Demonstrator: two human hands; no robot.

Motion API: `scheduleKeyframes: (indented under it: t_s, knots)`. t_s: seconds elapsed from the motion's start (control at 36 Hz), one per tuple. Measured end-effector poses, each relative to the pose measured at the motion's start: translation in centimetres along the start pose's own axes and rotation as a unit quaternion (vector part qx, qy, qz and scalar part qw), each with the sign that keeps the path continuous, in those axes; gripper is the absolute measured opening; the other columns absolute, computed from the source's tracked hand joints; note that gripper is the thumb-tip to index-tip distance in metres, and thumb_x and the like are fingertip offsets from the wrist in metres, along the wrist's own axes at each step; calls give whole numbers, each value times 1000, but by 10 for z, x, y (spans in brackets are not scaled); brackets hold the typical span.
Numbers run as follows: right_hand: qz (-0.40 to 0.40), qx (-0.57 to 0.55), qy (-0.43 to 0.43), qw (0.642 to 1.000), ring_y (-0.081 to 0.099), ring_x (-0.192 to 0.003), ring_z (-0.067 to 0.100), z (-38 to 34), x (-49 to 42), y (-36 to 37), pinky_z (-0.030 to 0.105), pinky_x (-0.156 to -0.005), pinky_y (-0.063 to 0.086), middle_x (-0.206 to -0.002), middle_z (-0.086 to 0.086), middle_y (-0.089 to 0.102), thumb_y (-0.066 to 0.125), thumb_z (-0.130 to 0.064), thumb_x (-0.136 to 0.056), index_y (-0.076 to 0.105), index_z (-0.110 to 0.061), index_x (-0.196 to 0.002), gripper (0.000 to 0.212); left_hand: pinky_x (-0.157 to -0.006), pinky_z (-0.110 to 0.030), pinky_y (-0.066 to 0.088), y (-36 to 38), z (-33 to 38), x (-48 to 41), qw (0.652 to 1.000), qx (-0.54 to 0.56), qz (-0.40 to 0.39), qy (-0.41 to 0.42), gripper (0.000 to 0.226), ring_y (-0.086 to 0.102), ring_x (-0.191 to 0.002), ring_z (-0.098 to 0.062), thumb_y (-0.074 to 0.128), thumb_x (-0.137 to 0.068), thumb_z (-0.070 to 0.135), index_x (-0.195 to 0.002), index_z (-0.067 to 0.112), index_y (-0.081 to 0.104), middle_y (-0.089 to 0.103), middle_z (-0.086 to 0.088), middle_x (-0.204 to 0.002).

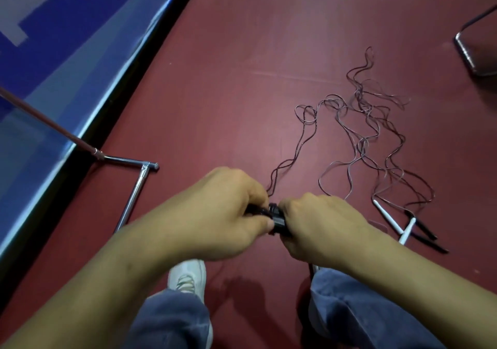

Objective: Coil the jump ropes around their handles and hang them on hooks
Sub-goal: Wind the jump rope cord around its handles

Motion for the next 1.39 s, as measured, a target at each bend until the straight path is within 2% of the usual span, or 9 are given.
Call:
scheduleKeyframes:
  t_s: [0.11, 0.33, 0.5, 0.64, 0.92, 1.0, 1.22, 1.31, 1.39]
  knots:
    - [-13, 27, -81, 996, 49, -63, 31, -20, 9, -5, 33, -52, 29, -71, -2, 38, 49, -42, -93, 37, -23, -83, 25, -55, -14, 42, -8, -6, -5, 996, 85, -33, 7, 7, 56, -55, 0, 82, -83, 17, -77, 19, 77, 66, 10, -62]
    - [57, 12, -192, 980, 37, -50, 27, -45, 23, -20, 27, -43, 10, -62, -7, 21, 52, -47, -88, 33, -26, -84, 28, -72, -27, 53, -12, -31, -6, 968, 246, -47, 4, 10, 67, -71, -11, 85, -76, 4, -83, 8, 79, 75, -1, -72]
    - [89, 49, -185, 978, 31, -48, 29, -41, 23, -21, 28, -43, 3, -58, -7, 14, 37, -49, -82, 43, -26, -86, 24, -69, -33, 41, -5, -44, -7, 963, 259, -71, -14, 31, 53, -66, -12, 76, -71, 52, -67, 21, 73, 63, -2, -64]
    - [85, 25, -177, 980, 44, -33, 25, -48, 27, -23, 24, -44, -7, -50, -2, 23, 43, -50, -71, 36, -26, -72, 25, -71, -33, 36, 3, -38, -7, 956, 263, -129, -20, 33, 43, -64, -15, 73, -80, 38, -54, 21, 61, 53, 1, -60]
    - [119, -36, -193, 973, 49, -37, 29, -44, 34, -32, 28, -34, 29, -52, -2, 53, 44, -49, -74, 56, -21, -89, 34, -70, -36, 31, 19, -36, -4, 913, 366, -175, -36, 40, 33, -61, -20, 68, -83, 36, -55, 10, 56, 41, -7, -61]
    - [127, -59, -181, 974, 56, -45, 31, -39, 31, -37, 30, -38, 40, -60, -2, 61, 39, -50, -77, 61, -22, -100, 42, -57, -23, 34, 20, -38, -4, 889, 428, -152, -55, 42, 30, -50, -13, 61, -87, 23, -53, 7, 43, 33, -2, -53]
    - [176, -69, -161, 969, 49, -37, 28, -34, 36, -55, 25, -39, 21, -51, -3, 54, 44, -46, -73, 56, -20, -86, 32, -47, -20, 31, 28, -38, -7, 834, 542, -85, -65, 41, 28, -41, -7, 58, -83, 11, -46, 17, 41, 30, 3, -46]
    - [184, -87, -122, 972, 52, -40, 29, -27, 27, -50, 26, -35, 31, -50, -2, 52, 52, -52, -73, 58, -23, -86, 33, -48, -21, 29, 26, -39, -9, 833, 545, -78, -63, 42, 25, -43, -9, 58, -85, 15, -49, 13, 36, 29, 3, -48]
    - [146, -128, -127, 973, 63, -56, 34, -24, 8, -30, 29, -49, 44, -54, 7, 53, 52, -80, -74, 67, -37, -77, 46, -45, -18, 30, 29, -33, -8, 828, 549, -99, -54, 41, 29, -40, -6, 61, -82, 16, -49, 13, 38, 33, 3, -46]
Point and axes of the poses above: each hand's wrist, its own x-axis away from the middle knuckle, its own y-axis out of the palm, z = x × y, the point moved 6 cm from there along -x, towards the middle knuckle
